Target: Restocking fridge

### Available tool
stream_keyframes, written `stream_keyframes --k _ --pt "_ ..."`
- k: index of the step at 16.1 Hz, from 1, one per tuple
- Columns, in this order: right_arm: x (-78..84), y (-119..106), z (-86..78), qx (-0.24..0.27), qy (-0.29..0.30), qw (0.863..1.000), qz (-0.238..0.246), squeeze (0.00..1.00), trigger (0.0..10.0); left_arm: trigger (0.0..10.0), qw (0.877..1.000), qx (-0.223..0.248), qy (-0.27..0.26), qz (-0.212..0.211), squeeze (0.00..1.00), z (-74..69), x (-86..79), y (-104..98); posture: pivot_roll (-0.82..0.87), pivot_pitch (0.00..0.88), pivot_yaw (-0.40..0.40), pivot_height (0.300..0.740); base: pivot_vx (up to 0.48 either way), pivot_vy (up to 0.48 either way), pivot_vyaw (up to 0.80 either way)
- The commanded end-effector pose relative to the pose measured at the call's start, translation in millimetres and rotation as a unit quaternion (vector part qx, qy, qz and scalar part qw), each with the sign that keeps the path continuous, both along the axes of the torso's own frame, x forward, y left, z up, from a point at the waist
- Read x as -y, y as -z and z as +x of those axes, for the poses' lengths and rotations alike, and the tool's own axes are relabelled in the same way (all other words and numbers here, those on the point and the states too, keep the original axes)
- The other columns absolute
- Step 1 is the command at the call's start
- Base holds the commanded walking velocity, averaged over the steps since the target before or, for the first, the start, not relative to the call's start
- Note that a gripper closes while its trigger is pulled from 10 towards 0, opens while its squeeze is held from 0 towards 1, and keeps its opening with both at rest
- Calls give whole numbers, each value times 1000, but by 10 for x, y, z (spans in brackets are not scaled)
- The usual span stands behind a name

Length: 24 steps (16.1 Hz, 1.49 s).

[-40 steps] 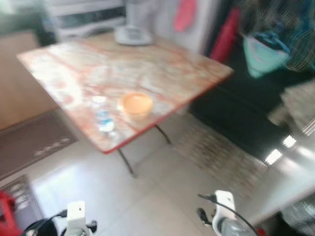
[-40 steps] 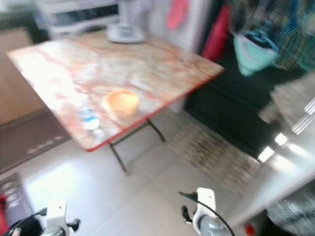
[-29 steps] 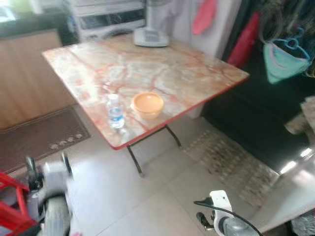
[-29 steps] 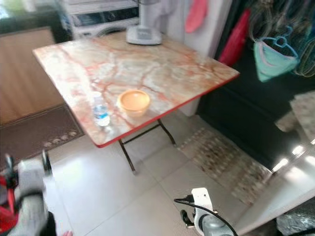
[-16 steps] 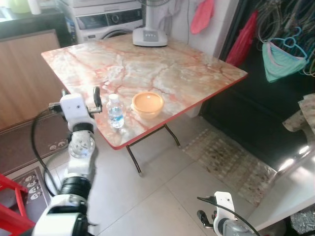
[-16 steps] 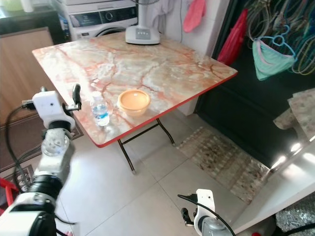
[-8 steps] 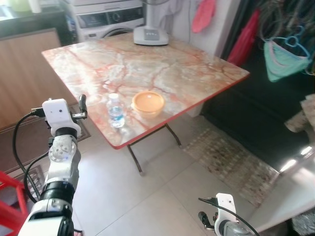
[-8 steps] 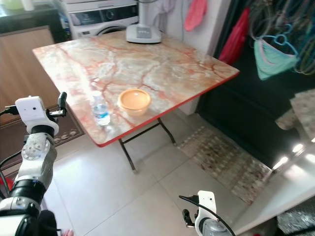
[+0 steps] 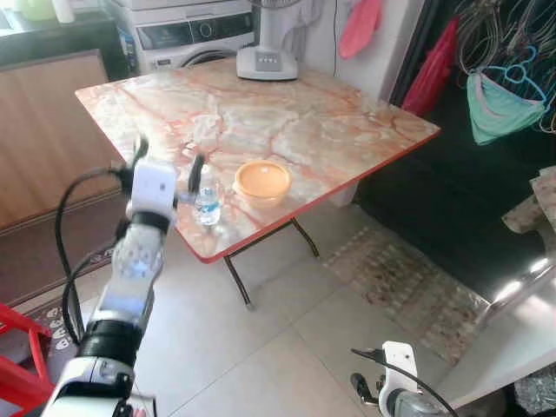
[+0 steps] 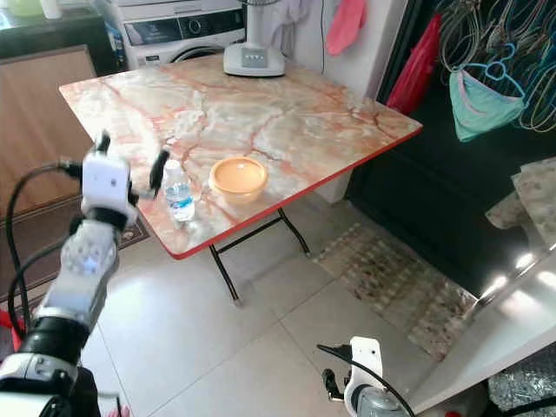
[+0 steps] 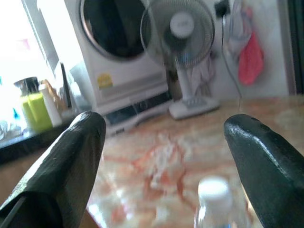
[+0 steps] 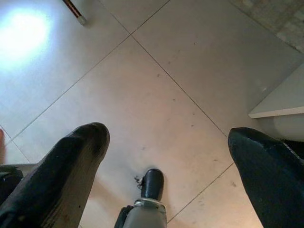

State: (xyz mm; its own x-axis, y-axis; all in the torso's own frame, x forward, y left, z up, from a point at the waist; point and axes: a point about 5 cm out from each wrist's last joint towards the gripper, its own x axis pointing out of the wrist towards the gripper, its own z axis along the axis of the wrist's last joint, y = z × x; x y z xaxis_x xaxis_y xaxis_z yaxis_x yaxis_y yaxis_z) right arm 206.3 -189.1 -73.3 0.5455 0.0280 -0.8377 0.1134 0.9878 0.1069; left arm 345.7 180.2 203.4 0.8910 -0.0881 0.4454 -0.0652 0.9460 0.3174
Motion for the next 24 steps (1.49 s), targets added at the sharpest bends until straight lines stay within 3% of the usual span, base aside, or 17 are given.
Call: stream_keyframes --k 1,3,7,16,24 --pt "6 -5 8 4 9 1000 1 0 10000 10000 1000 12 2 -1 0 8 29 -117 123 0 -59 740 0 0 0" --pt "6 -7 12 4 12 1000 3 0 10000 10000 999 26 -3 -38 0 8 -4 -248 125 0 -59 740 0 0 0" --pt "4 -8 16 2 14 1000 3 0 10000 10000 998 28 -23 -56 0 -5 -86 -311 126 0 -56 740 0 0 0" --pt "13 -22 35 6 -8 1000 -4 0 10000 10000 997 24 -31 -71 0 -23 -121 -374 127 0 -63 740 0 0 164" --pt "-1 -19 32 10 10 1000 13 0 10000 10000 997 12 -19 -74 0 -23 -82 -356 128 0 -62 740 0 0 0"
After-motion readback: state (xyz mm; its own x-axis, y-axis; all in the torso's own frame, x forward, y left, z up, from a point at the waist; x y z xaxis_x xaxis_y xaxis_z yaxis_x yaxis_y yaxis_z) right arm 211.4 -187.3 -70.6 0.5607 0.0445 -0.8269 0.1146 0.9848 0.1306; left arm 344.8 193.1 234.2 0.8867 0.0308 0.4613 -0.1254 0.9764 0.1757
